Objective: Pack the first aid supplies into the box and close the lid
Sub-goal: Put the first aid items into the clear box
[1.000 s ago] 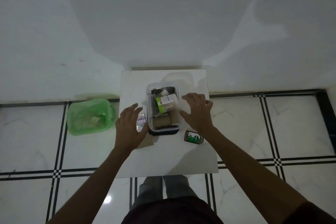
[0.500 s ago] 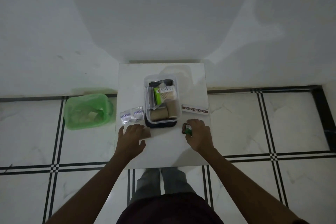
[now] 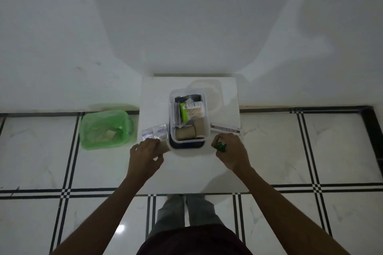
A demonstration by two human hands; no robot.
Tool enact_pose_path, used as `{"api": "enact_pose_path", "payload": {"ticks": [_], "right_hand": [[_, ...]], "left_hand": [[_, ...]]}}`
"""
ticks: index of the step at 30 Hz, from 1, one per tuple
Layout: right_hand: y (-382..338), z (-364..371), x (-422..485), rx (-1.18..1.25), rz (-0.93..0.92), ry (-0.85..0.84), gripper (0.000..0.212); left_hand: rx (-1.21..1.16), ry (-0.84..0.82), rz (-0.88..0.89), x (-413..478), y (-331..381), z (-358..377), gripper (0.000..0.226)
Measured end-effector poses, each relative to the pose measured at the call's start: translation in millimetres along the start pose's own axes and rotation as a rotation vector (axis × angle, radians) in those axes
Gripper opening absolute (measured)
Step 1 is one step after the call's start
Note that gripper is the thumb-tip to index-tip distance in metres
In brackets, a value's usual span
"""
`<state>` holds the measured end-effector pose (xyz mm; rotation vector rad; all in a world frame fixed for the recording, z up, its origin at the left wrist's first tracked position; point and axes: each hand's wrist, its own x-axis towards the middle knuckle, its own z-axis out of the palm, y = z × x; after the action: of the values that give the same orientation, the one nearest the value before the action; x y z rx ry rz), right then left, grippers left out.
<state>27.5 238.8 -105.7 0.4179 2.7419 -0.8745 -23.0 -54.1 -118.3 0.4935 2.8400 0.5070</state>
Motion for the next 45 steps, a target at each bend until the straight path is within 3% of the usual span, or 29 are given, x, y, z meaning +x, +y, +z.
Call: {"api": "enact_pose_path", "payload": {"ticks": [4, 8, 13, 18, 22, 25, 33, 38, 41, 45], "right_hand": [[-18, -31, 9, 0.061, -0.133, 0.143, 0.054], [-49, -56, 33, 0.080, -0.243, 0.143, 0.056], [-78, -66, 58, 0.149, -0.373, -0.011, 0.043], [-78, -47, 79, 0.069, -0.445, -0.186, 0.042], [-83, -32, 85, -0.025, -0.445, -0.295, 0.038], [-83, -24, 85, -0.109, -0.486, -0.322, 0.036], [-82, 4, 90, -0.326, -0.762, -0.143, 0.004], [-76, 7, 82, -0.365, -0.682, -0.013, 0.007], [-73, 5, 72, -0.487, -0.527, 0.055, 0.019], [-66, -5, 58, -0.453, -0.350, 0.109, 0.033]], "left_hand": [[-0.175, 0.118, 0.112, 17, 9, -32, 0.043], [-0.235, 0.064, 0.255, 46, 44, -48, 0.046], [-0.103, -0.079, 0.335, 74, 76, -40, 0.041], [0.026, -0.222, 0.216, 70, 67, -20, 0.030], [-0.012, -0.086, 0.291, 56, 54, -14, 0.031], [-0.070, 0.055, 0.356, 42, 44, -14, 0.017], [-0.192, 0.159, 0.373, 27, 25, -15, 0.022], [-0.216, 0.217, 0.334, 20, 18, -16, 0.025], [-0.247, 0.209, 0.261, 23, 10, -17, 0.023], [-0.270, 0.132, 0.191, 32, -4, -22, 0.025]]}}
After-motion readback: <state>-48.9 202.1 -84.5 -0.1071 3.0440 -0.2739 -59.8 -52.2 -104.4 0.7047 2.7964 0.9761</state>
